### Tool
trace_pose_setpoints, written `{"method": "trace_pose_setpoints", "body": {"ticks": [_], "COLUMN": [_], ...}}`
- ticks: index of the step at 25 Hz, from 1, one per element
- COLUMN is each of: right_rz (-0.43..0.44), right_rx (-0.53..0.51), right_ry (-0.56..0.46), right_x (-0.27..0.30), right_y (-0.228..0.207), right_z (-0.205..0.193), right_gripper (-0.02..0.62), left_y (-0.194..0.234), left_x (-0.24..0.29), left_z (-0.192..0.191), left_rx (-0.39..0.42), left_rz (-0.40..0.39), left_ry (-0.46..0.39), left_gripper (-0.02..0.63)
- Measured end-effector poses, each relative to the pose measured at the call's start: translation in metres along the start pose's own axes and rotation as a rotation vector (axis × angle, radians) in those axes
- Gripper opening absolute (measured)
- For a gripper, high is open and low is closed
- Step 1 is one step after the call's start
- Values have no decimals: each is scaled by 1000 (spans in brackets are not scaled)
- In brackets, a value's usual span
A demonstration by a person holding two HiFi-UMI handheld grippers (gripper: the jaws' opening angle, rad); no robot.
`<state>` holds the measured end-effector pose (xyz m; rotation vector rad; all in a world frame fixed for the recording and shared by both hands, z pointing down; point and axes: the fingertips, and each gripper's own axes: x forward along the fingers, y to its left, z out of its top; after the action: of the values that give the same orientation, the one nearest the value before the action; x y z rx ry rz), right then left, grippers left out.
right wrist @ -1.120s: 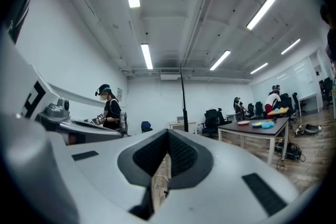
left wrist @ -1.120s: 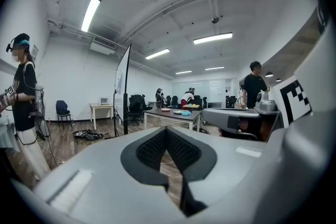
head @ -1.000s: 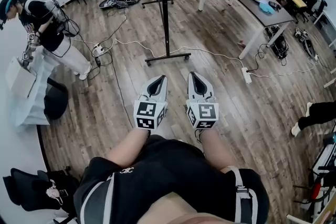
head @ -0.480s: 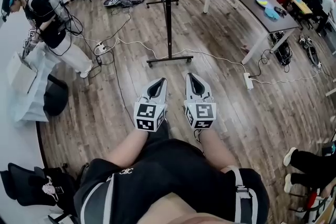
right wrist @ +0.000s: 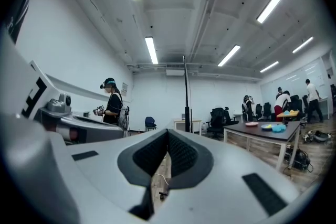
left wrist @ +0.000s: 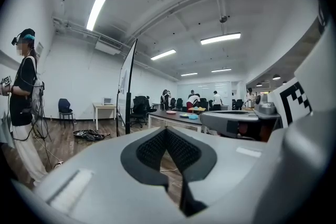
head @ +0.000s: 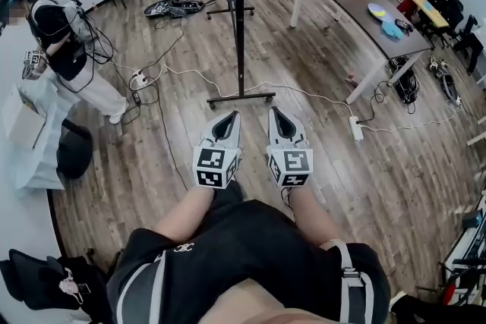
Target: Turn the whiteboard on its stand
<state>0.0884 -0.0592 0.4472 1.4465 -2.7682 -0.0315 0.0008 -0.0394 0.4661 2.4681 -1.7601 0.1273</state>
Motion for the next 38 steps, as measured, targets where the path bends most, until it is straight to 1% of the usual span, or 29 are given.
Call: {"method": "trace_pose_setpoints", "body": {"ticks": [7, 14, 21, 26, 32, 38], "right_rz": [-5, -20, -61, -67, -69, -79], "right_rx": [29, 40, 51, 45, 28, 38], "right_ry": [8, 21, 55, 78, 115, 127], "right_x": [64, 143, 212, 260, 310, 344], "right_y": [-20, -30, -50, -45, -43, -52], "right_z": [1, 4, -3, -10, -18, -21], "right_gripper": [6, 6, 6, 6, 6, 6], "left_y": [41, 103, 151, 194, 241, 272], "left_x": [51, 101, 158, 182, 207, 226], "left_z": [11, 19, 26, 20, 19, 14], "left_rx": [-1, -13, -24, -50, -76, -96], "left_rz": [-1, 2, -32, -40, -29, -9], "left_ry": [2, 26, 39, 52, 53, 77], "left_gripper": [11, 11, 11, 11, 11, 9]}}
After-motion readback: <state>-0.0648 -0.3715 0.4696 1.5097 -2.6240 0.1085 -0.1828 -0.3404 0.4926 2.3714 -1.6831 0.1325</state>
